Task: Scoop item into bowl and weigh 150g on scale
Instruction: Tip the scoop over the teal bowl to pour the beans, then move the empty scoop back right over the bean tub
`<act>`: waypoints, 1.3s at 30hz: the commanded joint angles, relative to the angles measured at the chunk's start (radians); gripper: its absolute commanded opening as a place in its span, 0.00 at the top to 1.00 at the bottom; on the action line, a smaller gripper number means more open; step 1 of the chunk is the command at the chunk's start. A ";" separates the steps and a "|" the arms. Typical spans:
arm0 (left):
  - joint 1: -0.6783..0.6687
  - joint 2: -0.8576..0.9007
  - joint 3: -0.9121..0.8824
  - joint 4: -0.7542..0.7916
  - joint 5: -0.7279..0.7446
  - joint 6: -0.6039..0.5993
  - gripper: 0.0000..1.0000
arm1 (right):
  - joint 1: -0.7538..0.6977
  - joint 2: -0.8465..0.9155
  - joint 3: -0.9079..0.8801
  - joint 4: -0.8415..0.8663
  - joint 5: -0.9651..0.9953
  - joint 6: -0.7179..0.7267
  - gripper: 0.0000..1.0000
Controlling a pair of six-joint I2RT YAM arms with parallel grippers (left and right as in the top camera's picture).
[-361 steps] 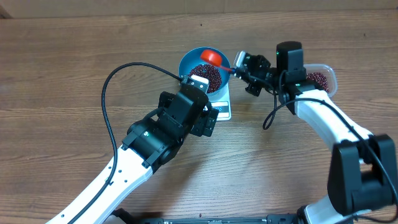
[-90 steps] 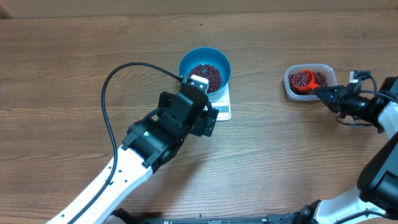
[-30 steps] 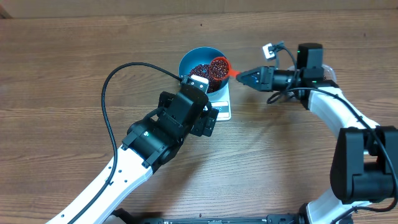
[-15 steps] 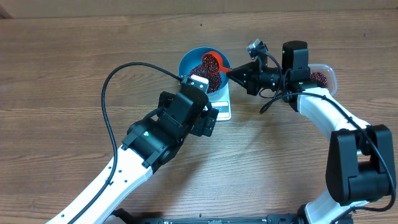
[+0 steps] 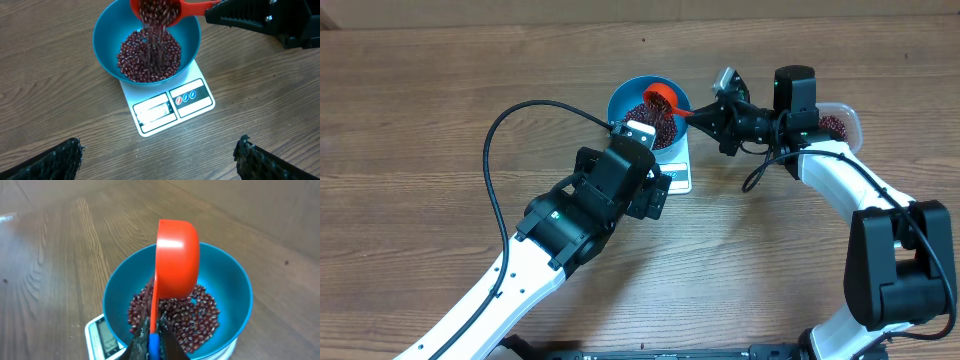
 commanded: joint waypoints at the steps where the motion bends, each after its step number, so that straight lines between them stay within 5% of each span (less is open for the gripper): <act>1: 0.000 -0.014 -0.003 0.003 -0.013 -0.006 0.00 | 0.001 0.004 0.003 0.019 -0.004 -0.121 0.96; 23: 0.000 -0.014 -0.003 0.003 -0.013 -0.006 0.00 | 0.001 0.004 0.003 0.130 0.029 -0.331 0.96; 31: 0.000 -0.014 -0.003 0.003 -0.013 -0.007 0.00 | -0.001 -0.031 0.003 0.119 0.011 -0.319 0.96; 39: 0.000 -0.014 -0.003 0.003 -0.013 -0.006 0.00 | -0.060 -0.210 0.003 -0.046 0.161 -0.116 0.96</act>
